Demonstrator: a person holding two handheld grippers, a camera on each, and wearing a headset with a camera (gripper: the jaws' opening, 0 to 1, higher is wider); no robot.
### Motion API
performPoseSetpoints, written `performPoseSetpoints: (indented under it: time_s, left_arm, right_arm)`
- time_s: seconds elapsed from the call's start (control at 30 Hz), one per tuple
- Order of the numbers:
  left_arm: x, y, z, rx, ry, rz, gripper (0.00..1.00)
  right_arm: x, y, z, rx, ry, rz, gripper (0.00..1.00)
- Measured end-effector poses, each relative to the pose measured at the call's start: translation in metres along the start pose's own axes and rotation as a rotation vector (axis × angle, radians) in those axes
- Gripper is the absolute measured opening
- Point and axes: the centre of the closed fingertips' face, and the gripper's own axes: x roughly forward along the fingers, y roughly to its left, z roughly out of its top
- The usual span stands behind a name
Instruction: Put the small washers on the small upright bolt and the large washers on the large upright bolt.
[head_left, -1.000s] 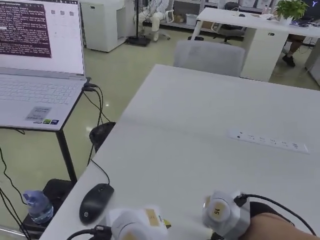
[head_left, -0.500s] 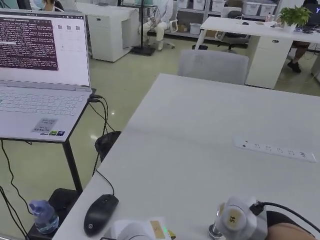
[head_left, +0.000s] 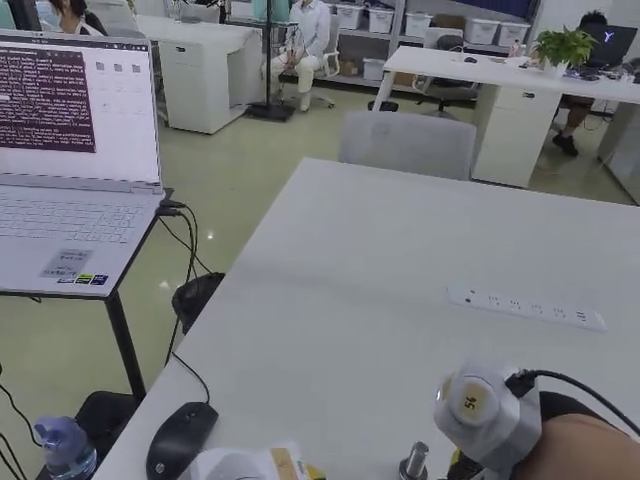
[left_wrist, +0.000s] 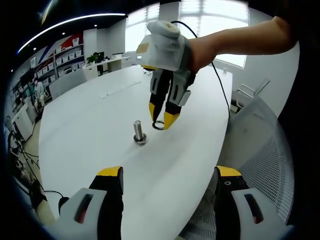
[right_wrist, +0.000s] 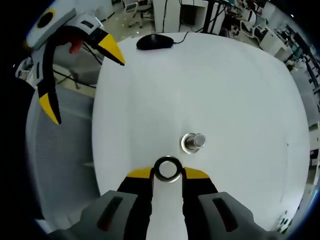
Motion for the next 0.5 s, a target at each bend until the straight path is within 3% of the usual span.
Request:
performPoseSetpoints:
  time_s: [0.23, 0.37, 0.5]
  left_arm:
    - [0.002, -0.004, -0.003, 0.005, 0.009, -0.011, 0.75]
    - [0.000, -0.002, 0.000, 0.013, -0.014, -0.008, 0.76]
    - [0.001, -0.003, -0.005, 0.008, 0.004, -0.012, 0.78]
  right_arm:
    - [-0.016, -0.009, 0.003, 0.015, -0.005, 0.000, 0.22]
    - [-0.027, -0.016, 0.008, 0.012, -0.017, -0.015, 0.22]
    - [-0.036, -0.024, 0.013, 0.016, -0.026, -0.026, 0.22]
